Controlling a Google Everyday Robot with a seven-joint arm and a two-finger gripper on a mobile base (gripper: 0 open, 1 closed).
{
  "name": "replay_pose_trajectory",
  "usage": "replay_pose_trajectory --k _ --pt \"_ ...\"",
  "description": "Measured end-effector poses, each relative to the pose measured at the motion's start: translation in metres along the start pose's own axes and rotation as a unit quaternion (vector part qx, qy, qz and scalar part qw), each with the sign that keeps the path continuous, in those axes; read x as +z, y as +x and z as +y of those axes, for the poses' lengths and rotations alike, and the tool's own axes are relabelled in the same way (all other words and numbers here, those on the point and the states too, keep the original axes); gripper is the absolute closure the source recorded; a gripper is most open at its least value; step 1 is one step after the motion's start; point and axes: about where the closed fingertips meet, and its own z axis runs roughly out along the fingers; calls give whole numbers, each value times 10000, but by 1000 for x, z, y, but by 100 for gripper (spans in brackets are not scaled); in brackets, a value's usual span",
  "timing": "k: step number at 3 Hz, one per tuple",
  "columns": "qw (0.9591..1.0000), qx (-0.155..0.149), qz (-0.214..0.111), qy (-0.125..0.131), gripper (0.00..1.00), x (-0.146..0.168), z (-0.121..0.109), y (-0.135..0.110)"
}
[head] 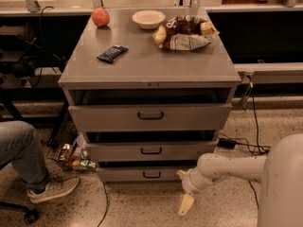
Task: Open bottom drawer
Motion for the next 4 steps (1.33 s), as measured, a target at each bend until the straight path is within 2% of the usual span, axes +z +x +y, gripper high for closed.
replay_pose_trajectory --k 1,2,3,4 --pt "9992 -297 237 101 0 34 -18 46" --pt "9992 -297 237 101 0 34 -18 46" --pt "9976 -602 299 153 0 49 -28 50" --pt "9898 -1231 574 423 0 75 -48 53"
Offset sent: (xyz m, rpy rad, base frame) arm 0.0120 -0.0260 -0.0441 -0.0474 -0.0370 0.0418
